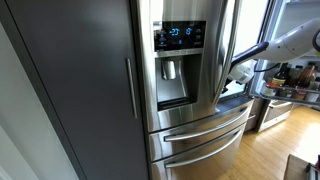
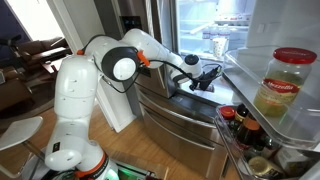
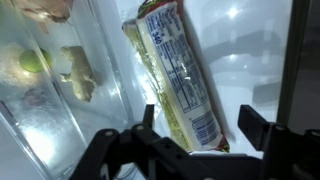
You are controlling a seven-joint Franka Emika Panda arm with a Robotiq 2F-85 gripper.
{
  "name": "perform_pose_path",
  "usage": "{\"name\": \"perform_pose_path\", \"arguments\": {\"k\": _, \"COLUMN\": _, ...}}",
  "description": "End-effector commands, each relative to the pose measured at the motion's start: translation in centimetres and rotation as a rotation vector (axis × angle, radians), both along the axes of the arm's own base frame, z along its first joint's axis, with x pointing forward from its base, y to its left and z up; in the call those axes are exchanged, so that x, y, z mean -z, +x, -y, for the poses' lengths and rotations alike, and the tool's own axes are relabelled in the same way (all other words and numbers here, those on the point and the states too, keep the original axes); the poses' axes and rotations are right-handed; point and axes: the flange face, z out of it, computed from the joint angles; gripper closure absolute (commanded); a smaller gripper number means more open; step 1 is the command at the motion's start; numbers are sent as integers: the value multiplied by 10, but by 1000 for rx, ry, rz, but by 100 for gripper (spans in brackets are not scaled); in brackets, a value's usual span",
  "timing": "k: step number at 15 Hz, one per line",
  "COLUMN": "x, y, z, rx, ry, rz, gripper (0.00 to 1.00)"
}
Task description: Pick up the packet on the bottom right side of the refrigerator and put it in the paper cup in the refrigerator
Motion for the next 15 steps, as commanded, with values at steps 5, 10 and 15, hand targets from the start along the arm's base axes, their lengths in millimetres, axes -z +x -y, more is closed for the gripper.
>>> {"name": "perform_pose_path", "arguments": {"k": 5, "x": 11, "y": 9, "z": 11, "rx": -58, "ry": 40, "rz": 7, "gripper": 77}}
{"name": "perform_pose_path", "arguments": {"k": 10, "x": 8, "y": 12, "z": 15, "rx": -59, "ry": 43, "rz": 8, "gripper": 100}}
{"name": "perform_pose_path", "arguments": {"k": 15, "x": 1, "y": 16, "z": 9, "rx": -77, "ry": 32, "rz": 51, "gripper": 60}}
